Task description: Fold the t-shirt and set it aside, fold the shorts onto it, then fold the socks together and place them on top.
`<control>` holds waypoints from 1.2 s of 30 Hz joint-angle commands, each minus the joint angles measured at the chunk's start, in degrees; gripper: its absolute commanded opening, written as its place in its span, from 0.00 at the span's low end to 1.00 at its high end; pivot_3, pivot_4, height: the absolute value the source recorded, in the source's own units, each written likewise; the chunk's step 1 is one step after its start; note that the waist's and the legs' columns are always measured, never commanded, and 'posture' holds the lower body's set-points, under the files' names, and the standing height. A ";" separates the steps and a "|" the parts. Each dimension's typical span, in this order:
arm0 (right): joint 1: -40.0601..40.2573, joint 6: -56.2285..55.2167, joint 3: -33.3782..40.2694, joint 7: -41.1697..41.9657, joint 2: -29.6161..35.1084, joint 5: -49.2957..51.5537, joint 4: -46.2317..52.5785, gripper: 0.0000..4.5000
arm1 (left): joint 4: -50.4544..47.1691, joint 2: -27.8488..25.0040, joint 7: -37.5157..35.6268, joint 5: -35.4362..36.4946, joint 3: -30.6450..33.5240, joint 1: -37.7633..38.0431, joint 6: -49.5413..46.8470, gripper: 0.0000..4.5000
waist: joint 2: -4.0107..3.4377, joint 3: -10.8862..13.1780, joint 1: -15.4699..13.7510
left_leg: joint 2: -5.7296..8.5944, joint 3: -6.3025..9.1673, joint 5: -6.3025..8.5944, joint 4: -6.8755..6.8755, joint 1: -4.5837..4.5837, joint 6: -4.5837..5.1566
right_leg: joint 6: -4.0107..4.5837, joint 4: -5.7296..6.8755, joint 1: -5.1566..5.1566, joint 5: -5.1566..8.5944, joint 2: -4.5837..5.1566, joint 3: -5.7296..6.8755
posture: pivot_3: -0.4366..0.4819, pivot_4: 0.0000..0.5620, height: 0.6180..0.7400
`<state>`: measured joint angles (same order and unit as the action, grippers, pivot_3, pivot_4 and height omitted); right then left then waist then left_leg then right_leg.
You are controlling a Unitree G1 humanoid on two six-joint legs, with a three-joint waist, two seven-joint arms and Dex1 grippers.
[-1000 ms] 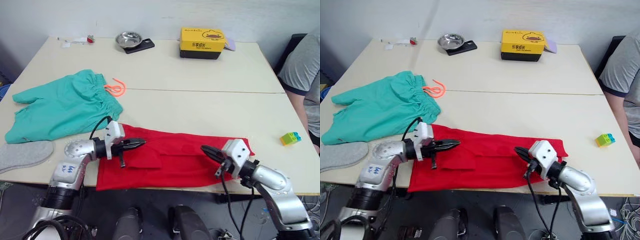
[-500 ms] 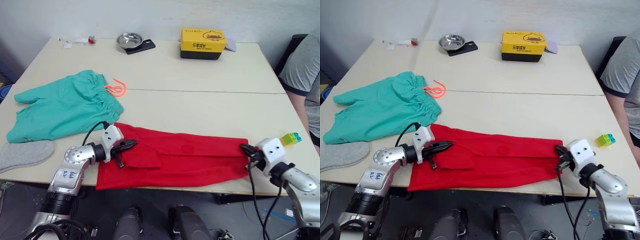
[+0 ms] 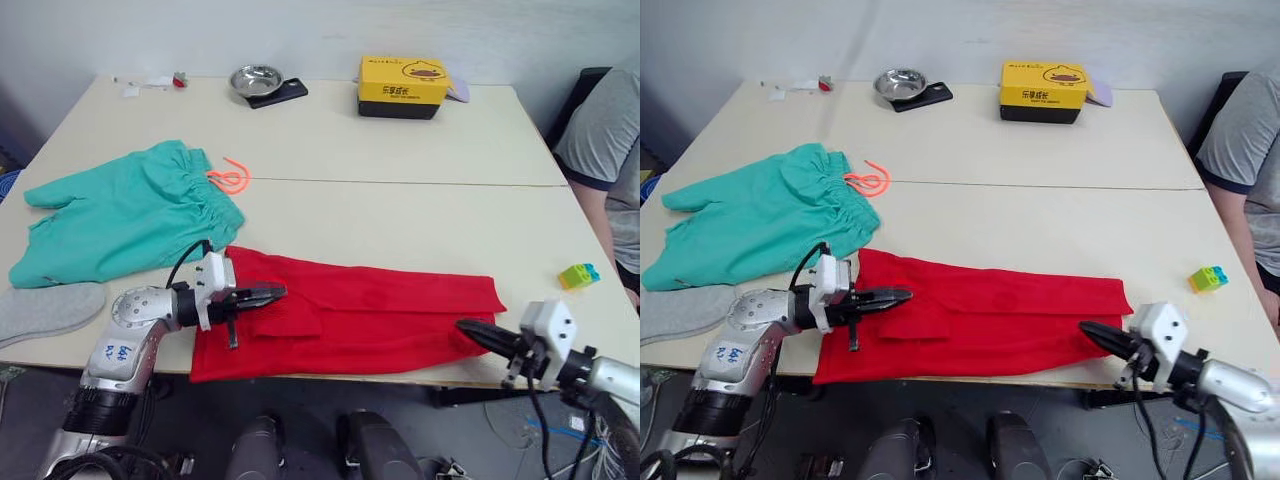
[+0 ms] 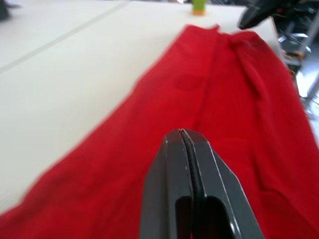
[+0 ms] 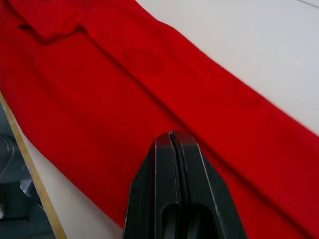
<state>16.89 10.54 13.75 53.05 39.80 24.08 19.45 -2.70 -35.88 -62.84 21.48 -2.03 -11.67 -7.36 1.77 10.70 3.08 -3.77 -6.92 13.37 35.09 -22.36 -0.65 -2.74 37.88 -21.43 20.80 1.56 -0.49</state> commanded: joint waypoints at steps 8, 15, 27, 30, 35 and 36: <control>5.88 -7.50 6.79 -8.61 -1.88 -7.67 -9.13 0.00 | 4.23 -0.90 6.42 -9.13 -2.16 4.60 1.90 0.00 | 0.08 -0.07 -0.54 | 0.06 0.00 0.25 0.00 0.03 -0.09 | 0.06 -0.18 0.16 -0.02 0.18 0.01 | 0.48 0.27 1.00; 5.80 -14.33 12.09 -3.50 -0.65 -4.57 -16.07 0.00 | 5.30 -0.74 6.51 -7.47 -0.51 5.45 5.42 0.00 | -0.08 -0.20 -0.53 | 0.02 -0.01 0.30 -0.07 0.25 -0.04 | 0.22 -0.37 0.42 0.00 0.16 0.03 | 0.48 0.27 1.00; 2.40 -15.71 11.62 10.22 2.78 4.72 -7.64 0.13 | -4.95 -7.73 -1.58 8.53 14.47 8.54 2.30 0.14 | -0.13 -0.10 -0.09 | -0.02 0.01 0.20 -0.10 -0.08 0.14 | 0.16 -0.31 0.07 -0.01 0.08 0.06 | 0.48 0.27 1.00; 2.28 -18.87 11.14 13.98 4.94 3.38 -7.32 0.37 | -4.32 -12.19 -4.14 8.14 19.03 12.39 3.00 0.35 | -0.13 -0.10 0.05 | -0.03 0.00 0.28 -0.13 -0.09 0.08 | 0.13 -0.35 0.03 0.06 0.06 0.05 | 0.48 0.27 1.00; 2.25 -21.08 9.48 18.25 7.10 1.84 -7.43 0.77 | -0.25 -15.35 -9.45 4.27 21.67 17.94 10.68 0.73 | -0.16 -0.08 0.03 | -0.02 -0.03 0.35 -0.14 -0.06 0.10 | 0.18 -0.43 0.06 0.10 0.11 0.04 | 0.48 0.27 1.00; 2.30 -21.37 9.29 18.31 7.34 1.21 -7.65 0.85 | 0.99 -15.09 -9.54 3.40 21.90 18.21 12.94 0.80 | -0.15 -0.07 0.01 | -0.02 -0.04 0.37 -0.14 -0.06 0.10 | 0.21 -0.43 0.06 0.12 0.13 0.04 | 0.48 0.27 1.00</control>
<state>19.03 -9.62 22.64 70.60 46.05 25.61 11.03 -2.87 -50.39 -71.40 26.04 17.80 6.14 2.00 1.62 10.63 3.09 -3.79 -6.95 13.76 34.95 -22.42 -0.58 -2.50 37.45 -21.38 20.92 1.69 -0.44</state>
